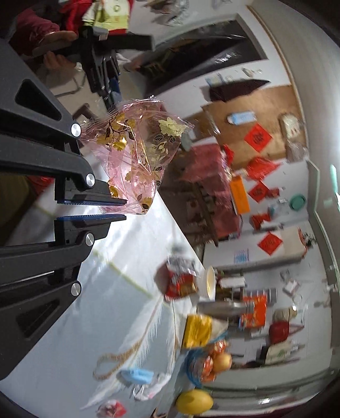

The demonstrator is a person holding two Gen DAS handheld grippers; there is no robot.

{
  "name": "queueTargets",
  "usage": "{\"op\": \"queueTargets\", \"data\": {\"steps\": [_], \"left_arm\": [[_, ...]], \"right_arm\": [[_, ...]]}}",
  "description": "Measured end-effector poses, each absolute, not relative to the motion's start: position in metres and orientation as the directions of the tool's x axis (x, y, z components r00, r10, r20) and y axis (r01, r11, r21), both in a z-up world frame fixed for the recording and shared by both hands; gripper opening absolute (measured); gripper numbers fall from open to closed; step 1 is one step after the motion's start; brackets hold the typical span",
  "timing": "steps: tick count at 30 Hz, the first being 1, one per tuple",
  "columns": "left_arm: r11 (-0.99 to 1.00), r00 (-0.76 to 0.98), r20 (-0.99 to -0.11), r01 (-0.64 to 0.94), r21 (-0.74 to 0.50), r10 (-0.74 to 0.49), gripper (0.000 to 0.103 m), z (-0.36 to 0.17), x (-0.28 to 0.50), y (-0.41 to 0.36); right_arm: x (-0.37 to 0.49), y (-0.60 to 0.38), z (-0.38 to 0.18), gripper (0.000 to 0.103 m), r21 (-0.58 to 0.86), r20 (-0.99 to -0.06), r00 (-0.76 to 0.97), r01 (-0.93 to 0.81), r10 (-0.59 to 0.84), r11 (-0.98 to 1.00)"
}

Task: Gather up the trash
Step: 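Carry the cup to the basket and open the left tool while the right tool carries the pink bag, then open the right tool to drop the pink tinsel bag into the red basket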

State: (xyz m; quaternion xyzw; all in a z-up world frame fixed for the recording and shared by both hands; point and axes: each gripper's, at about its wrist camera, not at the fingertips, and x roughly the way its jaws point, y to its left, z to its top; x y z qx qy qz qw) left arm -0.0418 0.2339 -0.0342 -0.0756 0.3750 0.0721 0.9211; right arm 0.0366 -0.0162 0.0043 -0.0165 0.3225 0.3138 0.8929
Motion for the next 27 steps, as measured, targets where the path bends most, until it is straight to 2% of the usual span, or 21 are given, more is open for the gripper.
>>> {"op": "queueTargets", "data": {"steps": [2,6,9,10,11,16,20,27], "left_arm": [[0.972,0.669,-0.74,-0.215,-0.093,0.077,0.051,-0.058,-0.045,0.248],[0.946,0.559,-0.829,-0.265,-0.188,-0.008,0.052,-0.12,-0.039,0.274],[0.942,0.509,-0.861,-0.28,-0.183,-0.016,0.062,-0.144,-0.034,0.28],[0.941,0.502,-0.865,-0.29,-0.175,-0.007,0.07,-0.149,-0.034,0.282],[0.939,0.5,-0.866,-0.295,-0.175,-0.004,0.075,-0.15,-0.035,0.284],[0.922,0.523,-0.852,-0.334,-0.197,0.007,0.081,-0.145,-0.04,0.301],[0.904,0.554,-0.828,-0.393,-0.165,0.09,0.088,-0.127,-0.049,0.322],[0.879,0.602,-0.778,-0.454,-0.148,0.18,0.091,-0.096,-0.065,0.349]], "right_arm": [[0.035,-0.001,0.0,0.006,0.17,-0.606,0.569,-0.59,0.556,0.79],[0.032,0.029,-0.012,0.006,0.157,-0.648,0.521,-0.622,0.555,0.767],[0.03,0.045,-0.023,0.006,0.155,-0.678,0.487,-0.639,0.551,0.754],[0.03,0.048,-0.026,0.006,0.153,-0.685,0.48,-0.641,0.549,0.752],[0.03,0.052,-0.029,0.006,0.152,-0.693,0.472,-0.644,0.546,0.75],[0.02,0.071,-0.038,0.006,0.147,-0.715,0.435,-0.672,0.547,0.726],[0.016,0.089,-0.048,0.006,0.136,-0.737,0.399,-0.703,0.545,0.698],[0.0,0.128,-0.074,0.006,0.117,-0.793,0.313,-0.764,0.523,0.635]]}}
